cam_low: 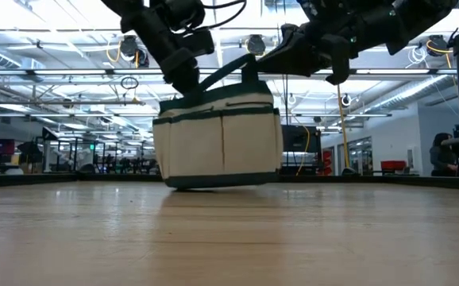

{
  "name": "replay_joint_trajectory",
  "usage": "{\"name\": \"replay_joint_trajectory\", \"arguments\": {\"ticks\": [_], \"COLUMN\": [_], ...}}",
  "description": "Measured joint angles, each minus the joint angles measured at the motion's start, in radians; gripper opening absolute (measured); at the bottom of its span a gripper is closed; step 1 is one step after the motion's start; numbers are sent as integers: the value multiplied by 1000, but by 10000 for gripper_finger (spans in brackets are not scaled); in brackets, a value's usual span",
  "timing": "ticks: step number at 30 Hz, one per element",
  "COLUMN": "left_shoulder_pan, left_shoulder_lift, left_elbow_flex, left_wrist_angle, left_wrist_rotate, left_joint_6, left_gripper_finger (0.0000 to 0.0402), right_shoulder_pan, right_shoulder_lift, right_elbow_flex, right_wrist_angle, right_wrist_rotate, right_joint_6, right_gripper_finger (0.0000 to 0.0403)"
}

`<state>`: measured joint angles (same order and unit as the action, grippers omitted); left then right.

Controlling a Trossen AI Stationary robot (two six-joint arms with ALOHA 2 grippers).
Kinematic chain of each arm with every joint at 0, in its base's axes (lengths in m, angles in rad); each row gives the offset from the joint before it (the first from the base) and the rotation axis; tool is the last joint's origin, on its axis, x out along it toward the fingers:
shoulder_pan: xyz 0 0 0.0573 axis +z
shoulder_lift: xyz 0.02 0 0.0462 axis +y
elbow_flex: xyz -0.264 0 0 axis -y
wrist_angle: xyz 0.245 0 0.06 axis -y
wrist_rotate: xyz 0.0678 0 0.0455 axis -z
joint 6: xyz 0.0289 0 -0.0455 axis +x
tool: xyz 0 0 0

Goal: Pick & Place Garden tools in Gardening bag
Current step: Adjust the backpack

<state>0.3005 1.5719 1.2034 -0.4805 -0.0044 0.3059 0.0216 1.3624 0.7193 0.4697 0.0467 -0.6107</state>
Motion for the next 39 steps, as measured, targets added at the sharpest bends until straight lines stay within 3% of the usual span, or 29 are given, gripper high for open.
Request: {"name": "replay_joint_trajectory", "arguments": {"ticks": [8,15,21,28,33,39], "left_shoulder_pan": [-22,-42,-47,-48,-49,-49], "left_shoulder_lift": [16,-3,47,46,44,44], "left_elbow_flex": [0,0,0,0,0,0], "left_wrist_angle": [7,36,-3,49,40,28], "left_wrist_rotate": [0,-46,-29,-54,-52,-50], "left_joint_6": [-16,-42,-46,-54,-55,-54], "left_gripper_finger": [4,2,2,6,7,7], "right_shoulder_pan": [0,0,0,0,0,0], "right_shoulder_lift": [0,0,26,17,16,16], "right_elbow_flex": [0,0,-1,0,0,0], "right_wrist_angle": [-60,10,-122,1,5,-1], "right_wrist_rotate": [0,0,7,8,8,8], "right_joint_6": [69,52,166,150,137,150], "right_gripper_finger": [0,0,0,1,26,83]}}
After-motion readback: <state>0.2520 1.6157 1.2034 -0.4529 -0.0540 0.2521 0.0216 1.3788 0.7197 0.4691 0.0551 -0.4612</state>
